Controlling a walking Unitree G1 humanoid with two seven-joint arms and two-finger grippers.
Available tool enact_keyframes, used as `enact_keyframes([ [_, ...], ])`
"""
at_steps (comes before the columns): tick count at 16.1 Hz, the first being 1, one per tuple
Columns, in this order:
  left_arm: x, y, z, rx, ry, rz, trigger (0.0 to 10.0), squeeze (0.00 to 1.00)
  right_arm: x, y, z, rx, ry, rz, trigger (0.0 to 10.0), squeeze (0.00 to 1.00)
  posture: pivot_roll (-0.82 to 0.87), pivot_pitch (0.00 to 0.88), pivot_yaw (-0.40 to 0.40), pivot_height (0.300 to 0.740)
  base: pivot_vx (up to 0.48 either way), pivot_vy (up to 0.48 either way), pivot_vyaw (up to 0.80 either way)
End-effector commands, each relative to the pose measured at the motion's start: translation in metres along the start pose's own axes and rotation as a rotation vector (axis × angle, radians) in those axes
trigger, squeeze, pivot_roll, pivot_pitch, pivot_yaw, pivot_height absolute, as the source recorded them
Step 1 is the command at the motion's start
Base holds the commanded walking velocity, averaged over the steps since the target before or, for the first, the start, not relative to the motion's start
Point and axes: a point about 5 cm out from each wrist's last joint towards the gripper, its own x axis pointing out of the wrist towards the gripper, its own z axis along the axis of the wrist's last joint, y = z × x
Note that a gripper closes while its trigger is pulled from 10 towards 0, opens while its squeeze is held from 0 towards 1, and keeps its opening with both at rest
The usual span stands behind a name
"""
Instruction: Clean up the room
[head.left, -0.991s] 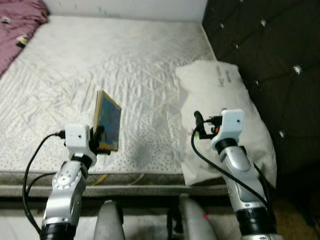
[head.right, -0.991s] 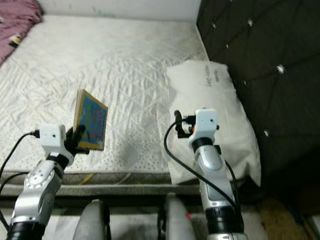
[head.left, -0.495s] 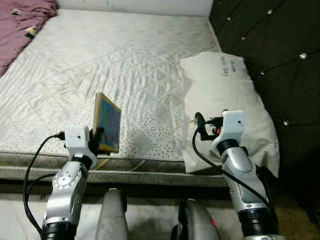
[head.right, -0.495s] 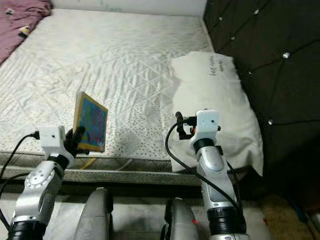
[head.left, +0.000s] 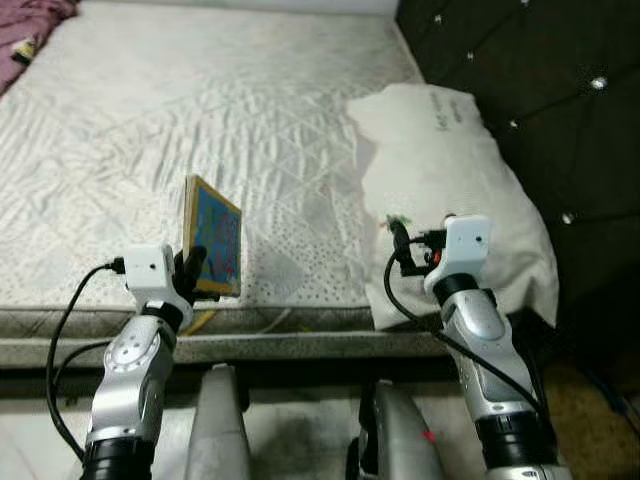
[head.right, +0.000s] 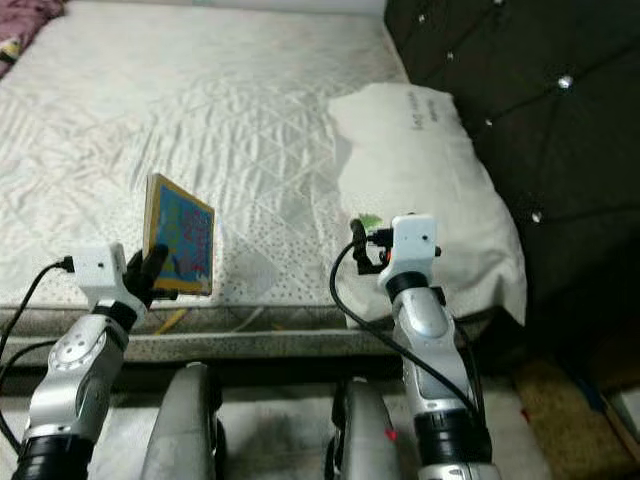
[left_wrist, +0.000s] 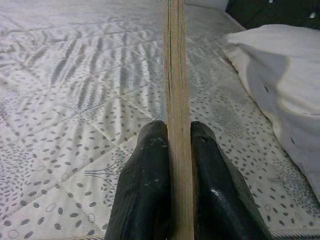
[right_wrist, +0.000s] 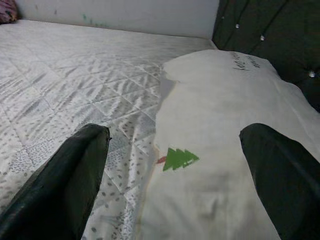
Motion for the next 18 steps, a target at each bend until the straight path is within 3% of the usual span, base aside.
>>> enact_keyframes([
  [1, 0.0008, -0.0008, 0.0103, -0.006, -0.049, -0.012, 10.0, 0.0, 0.0002, -0.002, 0.0008, -0.006, 0.002, -0.004, 10.0, 0.0, 0.01, 0.117, -0.04, 0.594, 0.0, 0.0, 0.0],
  [18, 0.0017, -0.0017, 0.0146, -0.011, -0.076, -0.028, 10.0, 0.0, 0.0015, -0.0051, 0.0021, -0.018, -0.003, -0.017, 10.0, 0.0, 0.0, 0.127, -0.041, 0.594, 0.237, 0.0, 0.0],
])
